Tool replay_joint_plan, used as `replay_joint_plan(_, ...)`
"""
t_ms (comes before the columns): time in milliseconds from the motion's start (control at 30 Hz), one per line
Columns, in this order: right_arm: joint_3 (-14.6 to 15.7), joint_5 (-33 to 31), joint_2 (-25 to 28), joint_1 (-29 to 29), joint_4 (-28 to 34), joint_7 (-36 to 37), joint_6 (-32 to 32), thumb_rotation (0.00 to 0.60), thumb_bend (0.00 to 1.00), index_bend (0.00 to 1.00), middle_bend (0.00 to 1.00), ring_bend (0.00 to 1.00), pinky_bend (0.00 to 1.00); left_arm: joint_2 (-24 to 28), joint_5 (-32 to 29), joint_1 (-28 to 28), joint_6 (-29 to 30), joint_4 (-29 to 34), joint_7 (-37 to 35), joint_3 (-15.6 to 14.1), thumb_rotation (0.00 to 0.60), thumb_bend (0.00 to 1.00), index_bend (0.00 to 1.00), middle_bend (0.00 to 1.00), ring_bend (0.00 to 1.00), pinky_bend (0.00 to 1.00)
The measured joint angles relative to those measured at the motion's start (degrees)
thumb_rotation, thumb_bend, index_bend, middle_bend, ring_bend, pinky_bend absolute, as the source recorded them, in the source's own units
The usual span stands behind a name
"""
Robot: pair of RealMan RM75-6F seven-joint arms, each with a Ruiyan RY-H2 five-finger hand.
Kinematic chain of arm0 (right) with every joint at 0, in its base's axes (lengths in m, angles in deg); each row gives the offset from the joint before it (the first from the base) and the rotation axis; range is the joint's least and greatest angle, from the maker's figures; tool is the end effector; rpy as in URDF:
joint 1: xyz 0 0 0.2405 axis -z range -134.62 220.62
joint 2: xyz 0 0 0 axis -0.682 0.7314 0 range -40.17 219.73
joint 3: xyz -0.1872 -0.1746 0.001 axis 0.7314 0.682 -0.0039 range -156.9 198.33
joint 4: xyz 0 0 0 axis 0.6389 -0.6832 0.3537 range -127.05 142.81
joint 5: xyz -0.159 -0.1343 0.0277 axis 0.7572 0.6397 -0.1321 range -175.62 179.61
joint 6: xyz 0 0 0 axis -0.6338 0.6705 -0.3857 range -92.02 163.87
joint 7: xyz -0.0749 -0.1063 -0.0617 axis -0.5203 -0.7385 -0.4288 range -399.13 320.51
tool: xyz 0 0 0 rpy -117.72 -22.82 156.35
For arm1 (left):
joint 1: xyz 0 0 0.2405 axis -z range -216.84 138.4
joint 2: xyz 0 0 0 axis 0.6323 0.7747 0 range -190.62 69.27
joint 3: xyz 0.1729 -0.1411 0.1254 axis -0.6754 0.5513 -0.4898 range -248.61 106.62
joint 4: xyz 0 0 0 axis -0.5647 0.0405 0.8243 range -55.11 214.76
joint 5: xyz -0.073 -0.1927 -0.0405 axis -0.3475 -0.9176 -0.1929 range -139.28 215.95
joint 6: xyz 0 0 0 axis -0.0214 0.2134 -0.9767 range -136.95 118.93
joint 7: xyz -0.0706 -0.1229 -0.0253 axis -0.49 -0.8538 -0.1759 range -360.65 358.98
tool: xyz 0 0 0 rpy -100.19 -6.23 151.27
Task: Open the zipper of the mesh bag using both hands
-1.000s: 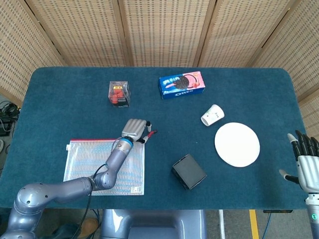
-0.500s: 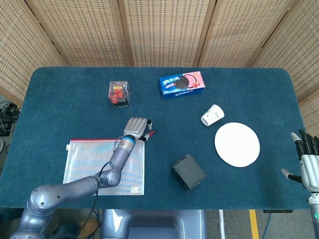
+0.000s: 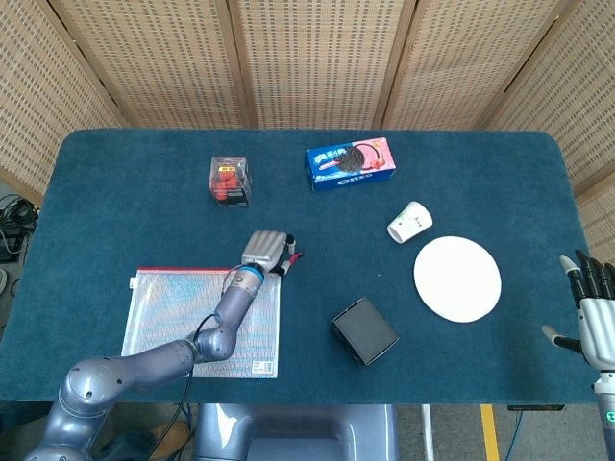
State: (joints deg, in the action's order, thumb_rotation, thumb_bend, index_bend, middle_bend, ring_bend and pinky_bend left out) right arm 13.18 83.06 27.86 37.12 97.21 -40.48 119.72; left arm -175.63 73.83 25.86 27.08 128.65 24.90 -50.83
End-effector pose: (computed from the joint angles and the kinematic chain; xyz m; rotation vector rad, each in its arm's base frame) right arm -0.3250 -0.2040 0.1920 1.3096 -0.8010 0.8444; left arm -0.0649 0.4130 -0.1351 -1.8488 -1.2292 -0.7738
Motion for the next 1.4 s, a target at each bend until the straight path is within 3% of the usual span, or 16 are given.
replay_joint_plan(600, 0.2, 0.3, 0.2, 0.0, 0.3, 0.4, 0.0, 0.6, 0.0, 0.05, 0.0, 0.0, 0.0, 2.0, 1.3, -0.2, 3.9, 6.3, -0.8, 0.0, 0.6, 0.44, 0.46, 0.98, 0.98, 1.0)
replay_joint_plan(967, 0.2, 0.3, 0.4, -0.1, 0.2, 0.8, -0.1, 0.6, 0.0, 0.05, 0.0, 0.0, 0.0, -1.8, -2.4, 1.2, 5.4, 1.1, 2.1, 0.6, 0.6, 0.42, 0.47, 0.98, 0.98, 1.0)
replay_joint_plan(1400, 0.3, 0.3, 0.5, -0.2, 0.2, 1.1, -0.5, 0.6, 0.0, 0.05, 0.0, 0.0, 0.0, -1.2, -6.2, 1.7, 4.7, 3.4, 4.9, 1.4, 0.6, 0.41, 0.47, 0.98, 0.98, 1.0)
